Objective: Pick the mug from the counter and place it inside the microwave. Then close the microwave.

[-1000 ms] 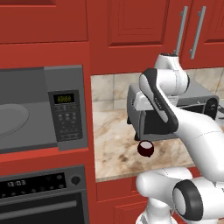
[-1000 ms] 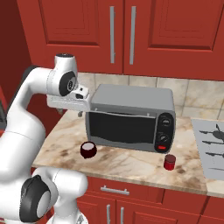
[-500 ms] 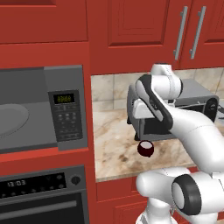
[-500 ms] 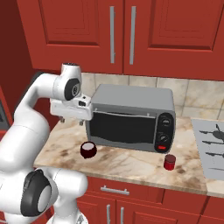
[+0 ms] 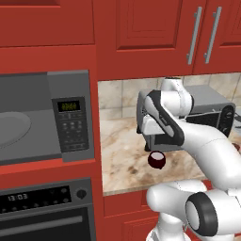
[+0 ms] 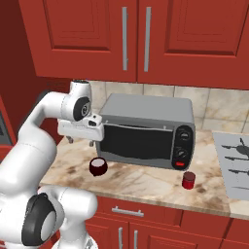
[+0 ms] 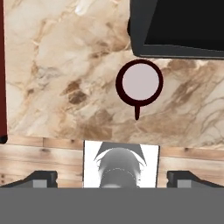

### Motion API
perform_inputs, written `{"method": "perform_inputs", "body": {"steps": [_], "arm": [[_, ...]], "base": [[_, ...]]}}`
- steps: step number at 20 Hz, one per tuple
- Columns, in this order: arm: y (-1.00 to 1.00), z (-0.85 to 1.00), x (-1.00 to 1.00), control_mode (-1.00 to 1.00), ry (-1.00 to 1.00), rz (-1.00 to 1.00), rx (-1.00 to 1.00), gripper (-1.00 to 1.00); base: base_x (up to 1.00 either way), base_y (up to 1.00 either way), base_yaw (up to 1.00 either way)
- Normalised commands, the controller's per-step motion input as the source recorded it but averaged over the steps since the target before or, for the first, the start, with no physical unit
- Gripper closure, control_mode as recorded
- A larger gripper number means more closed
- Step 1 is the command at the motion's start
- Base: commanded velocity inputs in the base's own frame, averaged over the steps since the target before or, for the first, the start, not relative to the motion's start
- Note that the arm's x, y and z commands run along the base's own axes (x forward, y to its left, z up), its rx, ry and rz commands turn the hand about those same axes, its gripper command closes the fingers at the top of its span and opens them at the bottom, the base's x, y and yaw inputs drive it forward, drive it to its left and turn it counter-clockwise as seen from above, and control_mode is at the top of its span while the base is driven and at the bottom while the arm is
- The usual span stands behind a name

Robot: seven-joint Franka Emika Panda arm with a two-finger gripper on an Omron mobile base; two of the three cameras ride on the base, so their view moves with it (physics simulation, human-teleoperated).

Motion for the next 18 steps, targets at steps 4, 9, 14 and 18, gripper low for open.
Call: {"method": "perform_inputs", "body": {"steps": [4, 9, 14, 18], "arm": [[0.0, -0.25, 0.0, -1.0, -0.03, 0.02, 0.0, -1.0], [0.0, -0.04, 0.0, -1.0, 0.0, 0.04, 0.0, -1.0], [0.0, -0.1, 0.0, -1.0, 0.0, 0.03, 0.0, -1.0], [-0.04, -0.14, 0.0, -1.0, 0.0, 0.0, 0.0, -1.0]], "base": [[0.0, 0.0, 0.0], [0.0, 0.0, 0.0], [0.0, 0.0, 0.0], [0.0, 0.0, 0.0]]}}
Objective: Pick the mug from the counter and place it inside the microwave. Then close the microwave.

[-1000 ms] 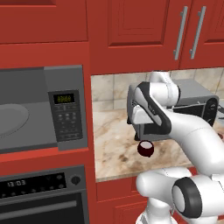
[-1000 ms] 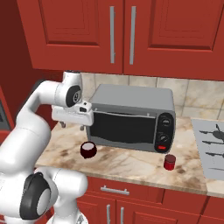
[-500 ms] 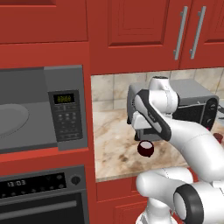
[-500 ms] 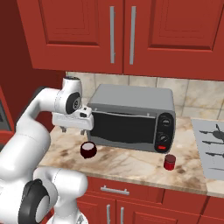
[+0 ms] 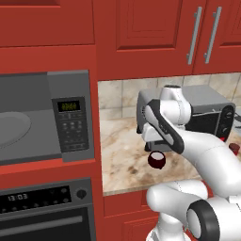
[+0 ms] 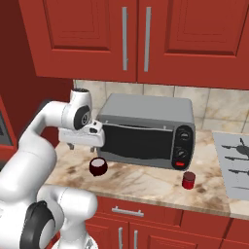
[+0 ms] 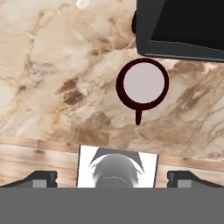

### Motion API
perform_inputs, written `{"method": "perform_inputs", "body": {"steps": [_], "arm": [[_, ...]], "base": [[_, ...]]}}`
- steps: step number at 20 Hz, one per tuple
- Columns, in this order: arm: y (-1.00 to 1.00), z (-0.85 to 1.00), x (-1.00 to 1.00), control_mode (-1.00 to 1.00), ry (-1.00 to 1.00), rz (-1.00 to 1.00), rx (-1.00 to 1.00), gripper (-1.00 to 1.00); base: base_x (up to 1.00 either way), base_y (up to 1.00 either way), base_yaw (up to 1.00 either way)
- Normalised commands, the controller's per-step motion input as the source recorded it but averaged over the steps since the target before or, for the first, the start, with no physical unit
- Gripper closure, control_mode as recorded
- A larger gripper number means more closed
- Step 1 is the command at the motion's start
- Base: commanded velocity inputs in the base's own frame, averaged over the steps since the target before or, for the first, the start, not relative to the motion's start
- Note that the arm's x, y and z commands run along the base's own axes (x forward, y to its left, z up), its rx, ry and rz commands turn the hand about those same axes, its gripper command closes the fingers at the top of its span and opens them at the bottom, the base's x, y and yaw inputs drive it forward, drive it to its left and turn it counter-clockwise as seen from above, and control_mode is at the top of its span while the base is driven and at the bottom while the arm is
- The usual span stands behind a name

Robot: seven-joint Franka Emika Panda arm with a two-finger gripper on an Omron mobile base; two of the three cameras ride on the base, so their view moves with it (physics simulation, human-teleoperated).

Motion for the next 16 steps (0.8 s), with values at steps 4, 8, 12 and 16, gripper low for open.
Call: {"method": "perform_inputs", "body": {"steps": [4, 8, 12, 16], "arm": [[-0.14, -0.16, 0.0, -1.0, 0.0, 0.0, 0.0, -1.0], [-0.16, -0.15, 0.0, -1.0, 0.0, 0.0, 0.0, -1.0], [-0.13, -0.11, 0.0, -1.0, 0.0, 0.0, -0.01, -1.0], [-0.03, -0.16, 0.03, -1.0, 0.0, 0.0, -0.01, -1.0]], "base": [[0.0, 0.0, 0.0], [0.0, 0.0, 0.0], [0.0, 0.0, 0.0], [0.0, 0.0, 0.0]]}}
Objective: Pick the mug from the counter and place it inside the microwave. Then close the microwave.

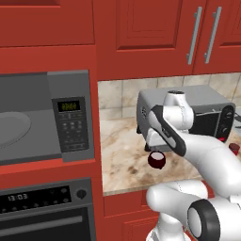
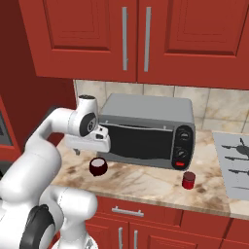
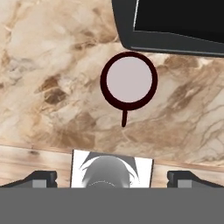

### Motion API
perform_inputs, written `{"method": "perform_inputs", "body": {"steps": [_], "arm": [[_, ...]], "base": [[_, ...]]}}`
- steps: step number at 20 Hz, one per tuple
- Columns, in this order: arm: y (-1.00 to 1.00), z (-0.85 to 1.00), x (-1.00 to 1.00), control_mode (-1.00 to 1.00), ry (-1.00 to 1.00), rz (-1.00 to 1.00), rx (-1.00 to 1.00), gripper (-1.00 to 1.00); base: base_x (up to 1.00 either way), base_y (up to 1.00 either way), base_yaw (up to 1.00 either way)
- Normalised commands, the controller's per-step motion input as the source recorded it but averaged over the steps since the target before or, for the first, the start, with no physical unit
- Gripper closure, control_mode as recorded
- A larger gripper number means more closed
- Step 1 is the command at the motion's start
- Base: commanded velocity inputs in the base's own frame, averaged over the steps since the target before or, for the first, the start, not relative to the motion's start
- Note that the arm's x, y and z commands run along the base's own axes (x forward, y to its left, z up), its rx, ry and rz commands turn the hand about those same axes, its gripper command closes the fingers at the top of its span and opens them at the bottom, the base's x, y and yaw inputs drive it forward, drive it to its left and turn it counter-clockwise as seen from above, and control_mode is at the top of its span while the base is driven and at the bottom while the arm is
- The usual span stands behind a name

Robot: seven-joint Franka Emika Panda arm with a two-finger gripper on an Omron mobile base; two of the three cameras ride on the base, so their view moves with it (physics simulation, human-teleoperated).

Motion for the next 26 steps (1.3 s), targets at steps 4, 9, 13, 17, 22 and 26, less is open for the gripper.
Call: {"method": "perform_inputs", "body": {"steps": [4, 9, 13, 17, 22, 26], "arm": [[0.0, -0.2, 0.07, -1.0, 0.0, 0.0, -0.02, -1.0], [0.0, -0.21, 0.06, -1.0, 0.0, 0.0, -0.03, -1.0], [-0.01, -0.21, 0.0, -1.0, 0.0, 0.0, -0.01, -1.0], [-0.08, -0.2, 0.0, -1.0, 0.0, 0.0, 0.0, -1.0], [-0.1, -0.21, 0.0, -1.0, 0.0, 0.0, 0.0, -1.0], [-0.04, -0.09, 0.1, -1.0, 0.0, 0.0, 0.0, -1.0]], "base": [[0.0, 0.0, 0.0], [0.0, 0.0, 0.0], [0.0, 0.0, 0.0], [0.0, 0.0, 0.0], [0.0, 0.0, 0.0], [0.0, 0.0, 0.0]]}}
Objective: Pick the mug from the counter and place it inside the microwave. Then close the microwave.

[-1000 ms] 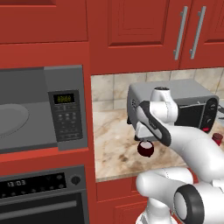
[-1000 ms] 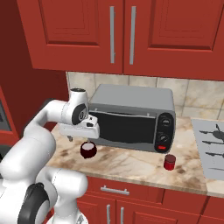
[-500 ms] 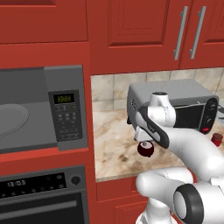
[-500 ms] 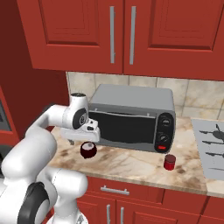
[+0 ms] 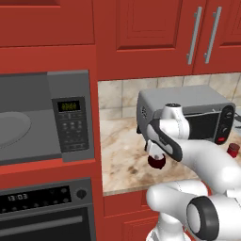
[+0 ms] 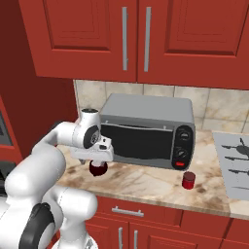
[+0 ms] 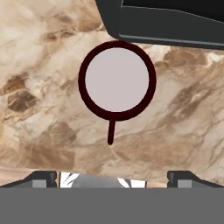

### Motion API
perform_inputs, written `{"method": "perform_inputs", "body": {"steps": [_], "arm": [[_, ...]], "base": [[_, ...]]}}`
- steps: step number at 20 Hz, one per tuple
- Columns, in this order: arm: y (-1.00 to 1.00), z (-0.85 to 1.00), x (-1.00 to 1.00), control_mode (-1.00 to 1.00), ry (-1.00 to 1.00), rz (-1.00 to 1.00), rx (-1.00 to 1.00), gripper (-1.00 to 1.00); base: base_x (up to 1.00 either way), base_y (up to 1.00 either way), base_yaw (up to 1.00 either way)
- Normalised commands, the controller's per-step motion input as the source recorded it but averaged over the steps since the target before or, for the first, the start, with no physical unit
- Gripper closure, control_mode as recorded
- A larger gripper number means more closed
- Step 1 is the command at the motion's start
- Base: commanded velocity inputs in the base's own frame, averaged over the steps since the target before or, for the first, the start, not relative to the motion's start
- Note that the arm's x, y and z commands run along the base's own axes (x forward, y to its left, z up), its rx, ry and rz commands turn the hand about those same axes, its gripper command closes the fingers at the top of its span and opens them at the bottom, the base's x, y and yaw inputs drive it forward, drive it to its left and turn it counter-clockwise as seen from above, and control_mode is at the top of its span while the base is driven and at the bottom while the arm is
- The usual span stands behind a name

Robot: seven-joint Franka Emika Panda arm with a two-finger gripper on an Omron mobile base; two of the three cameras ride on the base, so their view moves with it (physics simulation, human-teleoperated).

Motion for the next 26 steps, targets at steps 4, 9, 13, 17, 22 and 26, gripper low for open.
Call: {"method": "perform_inputs", "body": {"steps": [4, 9, 13, 17, 22, 26], "arm": [[0.0, 0.0, 0.17, -1.0, 0.0, 0.0, 0.0, -1.0], [0.0, 0.0, 0.15, -1.0, 0.0, 0.0, 0.0, -1.0], [0.0, 0.0, 0.16, -1.0, 0.0, 0.0, 0.0, -1.0], [0.0, 0.0, 0.2, -1.0, 0.0, 0.0, 0.0, -1.0], [0.0, -0.12, 0.08, -1.0, 0.02, 0.0, 0.0, -1.0], [0.0, -0.07, -0.16, -1.0, 0.01, -0.02, 0.0, -1.0]], "base": [[0.0, 0.0, 0.0], [0.0, 0.0, 0.0], [0.0, 0.0, 0.0], [0.0, 0.0, 0.0], [0.0, 0.0, 0.0], [0.0, 0.0, 0.0]]}}
